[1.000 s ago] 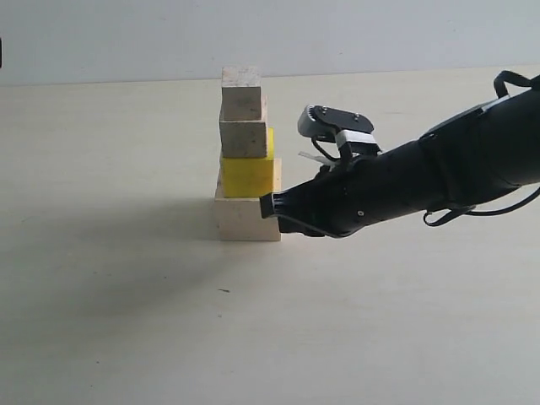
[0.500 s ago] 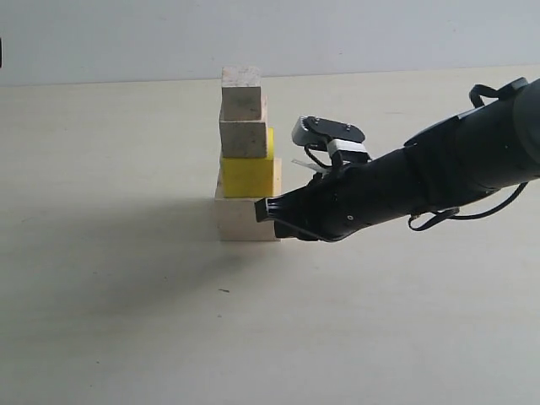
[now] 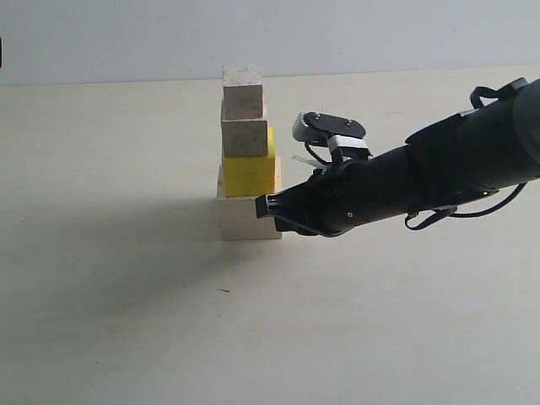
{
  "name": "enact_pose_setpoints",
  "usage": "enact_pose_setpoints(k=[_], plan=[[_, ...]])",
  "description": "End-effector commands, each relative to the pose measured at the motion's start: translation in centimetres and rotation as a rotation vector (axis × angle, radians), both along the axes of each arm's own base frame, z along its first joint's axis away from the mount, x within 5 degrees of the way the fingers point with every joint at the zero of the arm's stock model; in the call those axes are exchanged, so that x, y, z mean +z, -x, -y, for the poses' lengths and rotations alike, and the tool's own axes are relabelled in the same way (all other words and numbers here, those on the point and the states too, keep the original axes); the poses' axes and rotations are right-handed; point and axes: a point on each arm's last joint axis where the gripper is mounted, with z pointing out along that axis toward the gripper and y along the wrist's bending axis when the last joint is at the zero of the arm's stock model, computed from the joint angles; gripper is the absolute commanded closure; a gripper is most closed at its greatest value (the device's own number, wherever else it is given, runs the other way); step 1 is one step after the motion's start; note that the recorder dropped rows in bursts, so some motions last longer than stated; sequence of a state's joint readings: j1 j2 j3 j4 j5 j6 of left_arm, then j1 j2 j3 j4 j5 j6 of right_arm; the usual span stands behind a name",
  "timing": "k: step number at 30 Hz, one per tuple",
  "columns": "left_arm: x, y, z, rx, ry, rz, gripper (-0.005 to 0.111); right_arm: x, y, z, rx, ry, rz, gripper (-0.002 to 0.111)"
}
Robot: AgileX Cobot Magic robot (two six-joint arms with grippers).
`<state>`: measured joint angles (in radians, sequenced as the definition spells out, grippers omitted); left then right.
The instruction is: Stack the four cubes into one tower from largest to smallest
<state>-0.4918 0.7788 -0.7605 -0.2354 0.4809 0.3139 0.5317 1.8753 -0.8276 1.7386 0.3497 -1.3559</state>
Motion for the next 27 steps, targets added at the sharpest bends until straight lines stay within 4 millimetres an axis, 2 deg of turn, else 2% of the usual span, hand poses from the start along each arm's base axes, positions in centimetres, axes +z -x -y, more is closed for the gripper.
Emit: enact_pose_setpoints(k=[1,4,8,12,16,17,22,27], plan=[[0.0,0.1,-0.1,0.007,0.016,-0.005,0.107,0.2,-0.3,0.0,-0.005,-0.001,0.012,0.108],[0.0,0.1,-0.1,0.007,0.016,-0.005,0.107,0.3,0.0,0.1,-0.004,-0.007,0.008,0.108],[0.0,0.1,-0.1,0.007,0.017,-0.003,0.107,1.2,1.7,1.2,-0.032,-0.01,-0.007,0.108],[0.0,0.1,-0.1,0.007,0.017,-0.003,0.107,3.3,3.3,2.5,-0.03,0.003,0.061,0.108],[0.0,0.1,-0.1,0.007,0.017,-0.003,0.107,8.1,4.6,3.8,-0.028,-0.006,0.23,0.108],[-0.1,0.0,-0.1,0.009,0.018,-0.002,0.107,9.8,5.0,4.4,-0.042,-0.002,0.306,0.108],[-0.3,0.0,-0.1,0.012,0.02,0.002,0.107,14.5,6.4,6.2,-0.058,0.021,0.542,0.108],[-0.4,-0.1,-0.1,0.017,0.026,0.013,0.107,19.0,8.3,8.8,-0.18,0.021,0.769,0.108]])
